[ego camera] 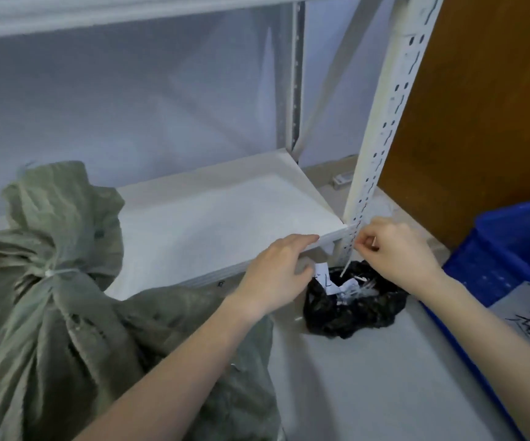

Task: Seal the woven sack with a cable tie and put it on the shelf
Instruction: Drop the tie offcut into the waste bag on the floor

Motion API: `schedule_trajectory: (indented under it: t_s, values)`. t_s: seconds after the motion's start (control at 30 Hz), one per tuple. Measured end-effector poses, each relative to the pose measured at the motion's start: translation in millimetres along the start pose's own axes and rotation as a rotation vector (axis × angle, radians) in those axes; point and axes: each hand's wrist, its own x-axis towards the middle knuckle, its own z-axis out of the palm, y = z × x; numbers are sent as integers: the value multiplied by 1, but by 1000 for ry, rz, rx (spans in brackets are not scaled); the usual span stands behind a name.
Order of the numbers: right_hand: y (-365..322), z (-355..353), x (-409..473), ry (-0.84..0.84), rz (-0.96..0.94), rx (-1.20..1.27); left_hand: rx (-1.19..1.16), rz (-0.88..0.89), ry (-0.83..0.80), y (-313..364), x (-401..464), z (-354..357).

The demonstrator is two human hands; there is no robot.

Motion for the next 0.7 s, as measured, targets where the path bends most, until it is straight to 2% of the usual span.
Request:
schedule_trajectory:
  t_s: [0.33, 0.53, 0.7]
  values:
    - [85, 101, -1, 26, 75, -140, 67, -68, -189, -29, 49, 104]
    - [101, 143, 13, -38, 63, -247, 75, -121, -214, -48, 56, 126]
    - [96, 156, 18, -196, 48, -294, 71, -121, -200, -53, 56, 122]
